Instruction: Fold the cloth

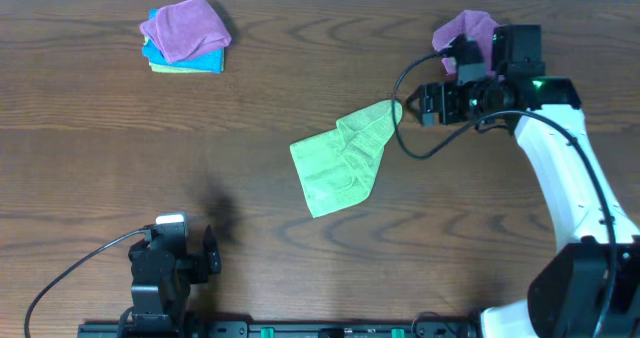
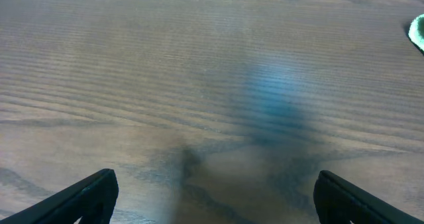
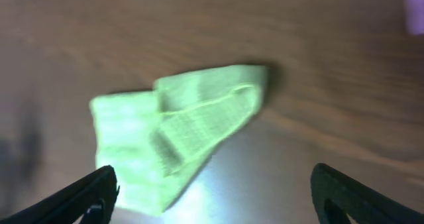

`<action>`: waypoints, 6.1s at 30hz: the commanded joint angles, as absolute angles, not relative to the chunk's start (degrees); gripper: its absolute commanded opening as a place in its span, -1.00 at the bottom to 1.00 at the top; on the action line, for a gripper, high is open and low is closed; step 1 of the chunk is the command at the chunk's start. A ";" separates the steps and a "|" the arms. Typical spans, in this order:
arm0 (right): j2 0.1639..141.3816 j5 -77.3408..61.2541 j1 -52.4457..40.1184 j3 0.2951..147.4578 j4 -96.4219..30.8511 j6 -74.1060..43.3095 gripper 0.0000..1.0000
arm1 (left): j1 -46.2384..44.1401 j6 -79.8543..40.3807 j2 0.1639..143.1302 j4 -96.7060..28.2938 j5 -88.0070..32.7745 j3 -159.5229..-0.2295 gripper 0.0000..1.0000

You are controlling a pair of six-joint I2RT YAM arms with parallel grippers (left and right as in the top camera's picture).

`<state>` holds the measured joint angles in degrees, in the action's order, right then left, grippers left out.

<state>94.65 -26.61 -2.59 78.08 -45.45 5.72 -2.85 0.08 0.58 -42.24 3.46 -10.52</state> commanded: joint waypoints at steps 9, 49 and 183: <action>102.26 -27.83 -11.90 78.28 -43.62 23.22 0.78 | -3.07 0.91 0.21 -43.24 4.47 -9.47 0.91; 117.27 -19.70 -19.07 78.28 -31.42 35.64 0.37 | -3.07 0.91 0.21 -43.24 4.47 -9.50 0.91; 119.09 -15.64 -22.37 83.55 -36.84 26.63 -0.97 | -3.07 0.91 0.21 -43.24 4.47 -9.50 0.91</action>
